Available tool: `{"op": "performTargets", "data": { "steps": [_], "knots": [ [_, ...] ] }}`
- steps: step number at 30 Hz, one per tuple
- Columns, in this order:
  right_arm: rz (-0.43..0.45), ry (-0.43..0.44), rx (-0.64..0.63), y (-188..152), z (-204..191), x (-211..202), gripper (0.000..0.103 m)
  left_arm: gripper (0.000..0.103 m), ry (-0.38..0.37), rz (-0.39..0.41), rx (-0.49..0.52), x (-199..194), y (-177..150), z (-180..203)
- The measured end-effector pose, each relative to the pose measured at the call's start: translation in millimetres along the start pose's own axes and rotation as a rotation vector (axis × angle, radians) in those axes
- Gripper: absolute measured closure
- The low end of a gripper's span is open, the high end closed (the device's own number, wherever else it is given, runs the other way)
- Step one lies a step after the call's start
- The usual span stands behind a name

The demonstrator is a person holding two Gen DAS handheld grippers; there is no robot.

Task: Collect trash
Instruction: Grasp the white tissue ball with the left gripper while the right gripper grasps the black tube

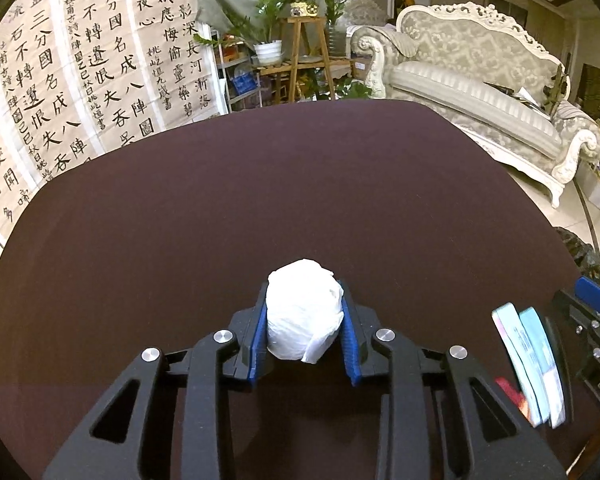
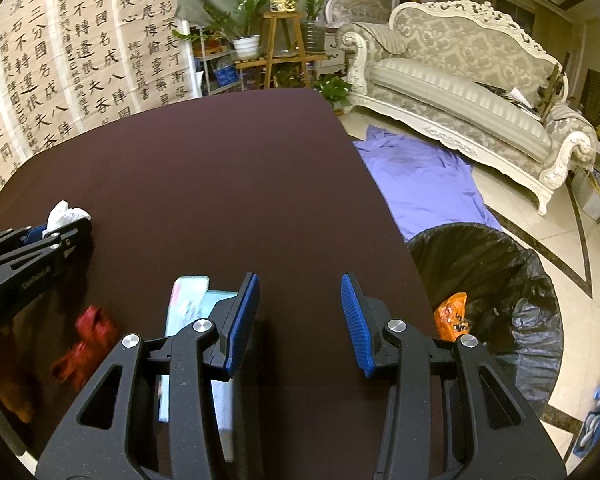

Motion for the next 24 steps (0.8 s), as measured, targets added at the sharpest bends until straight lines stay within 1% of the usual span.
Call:
{"op": "performTargets", "data": {
  "steps": [3,8,12,17,22,24],
  "knots": [
    [0.008,0.001,-0.007,-8,1,-8,0.061,0.071,-0.002,0.004,0.001,-7,-5,0],
    [-0.002,-0.005,-0.016,-22,6,-18,0.061,0.071,-0.012,0.006,0.004,-16,-15,1],
    [-0.01,0.005,-0.006,-28,10,-20,0.061,0.071,-0.018,-0.003,0.005,-18,-22,1],
    [-0.016,0.022,-0.018,-29,5,-18,0.062,0.071,-0.021,-0.009,0.004,-17,-28,2],
    [-0.03,0.035,-0.033,-30,-3,-13,0.063,0.071,-0.022,-0.01,0.001,-17,-29,3],
    [-0.031,0.03,-0.04,-31,-4,-12,0.067,0.071,-0.023,-0.011,0.001,-15,-29,3]
  ]
}}
Point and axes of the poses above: each gripper's, at about its wrist camera, not at the fingertips, and x roughly the way its jaws point, z to its right, y to its top, the point moved 1 cm from there along x, roughly the way its jaws point, and after that the axes turned 15 degrees about -y, right-handed, at the moved point
